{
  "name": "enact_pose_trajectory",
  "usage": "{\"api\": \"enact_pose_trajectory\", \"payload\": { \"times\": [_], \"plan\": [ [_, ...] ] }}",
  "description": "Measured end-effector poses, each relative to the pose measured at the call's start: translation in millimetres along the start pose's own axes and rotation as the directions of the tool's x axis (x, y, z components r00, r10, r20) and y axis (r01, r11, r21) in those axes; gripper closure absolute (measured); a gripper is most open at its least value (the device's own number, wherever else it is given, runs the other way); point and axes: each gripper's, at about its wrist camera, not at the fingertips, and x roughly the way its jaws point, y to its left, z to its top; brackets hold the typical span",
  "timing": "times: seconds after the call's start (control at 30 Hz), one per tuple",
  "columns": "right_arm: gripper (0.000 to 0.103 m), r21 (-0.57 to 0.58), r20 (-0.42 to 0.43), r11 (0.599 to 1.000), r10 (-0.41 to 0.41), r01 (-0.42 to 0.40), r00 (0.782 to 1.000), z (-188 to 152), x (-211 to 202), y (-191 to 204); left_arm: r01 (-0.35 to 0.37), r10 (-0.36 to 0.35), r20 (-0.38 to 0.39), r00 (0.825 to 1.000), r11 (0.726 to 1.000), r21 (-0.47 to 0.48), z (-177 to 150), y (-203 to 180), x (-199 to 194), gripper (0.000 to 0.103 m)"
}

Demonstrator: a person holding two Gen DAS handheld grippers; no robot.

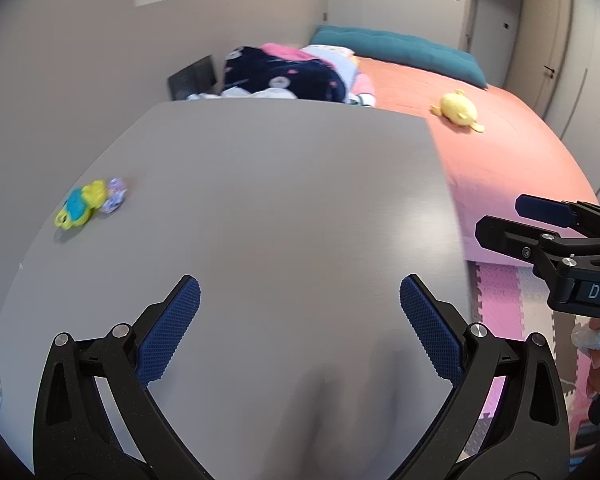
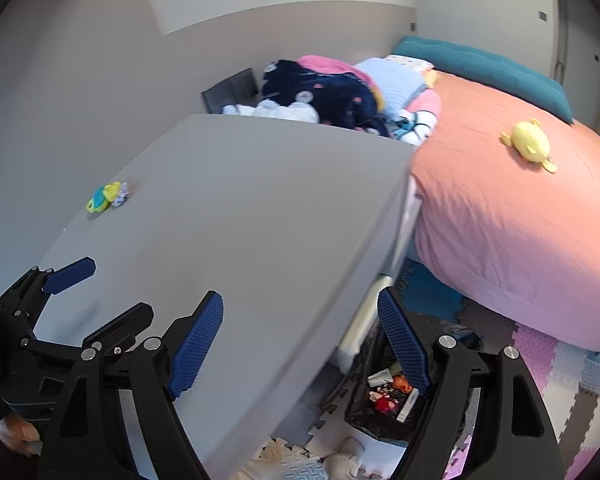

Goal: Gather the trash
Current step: 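Move both open tools back over the table toward the frog toy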

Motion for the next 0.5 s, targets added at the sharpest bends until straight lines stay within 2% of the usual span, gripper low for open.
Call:
{"api": "enact_pose_trajectory", "payload": {
  "times": [0.5],
  "plan": [
    [0.023,-0.086,-0.037,0.994,0.072,-0.075,0.997,19.4,39.0,70.5,-0.054,0.053,-0.011,0.999,0.992,-0.117,-5.6,76.4,3.9,0.006]
  ]
}}
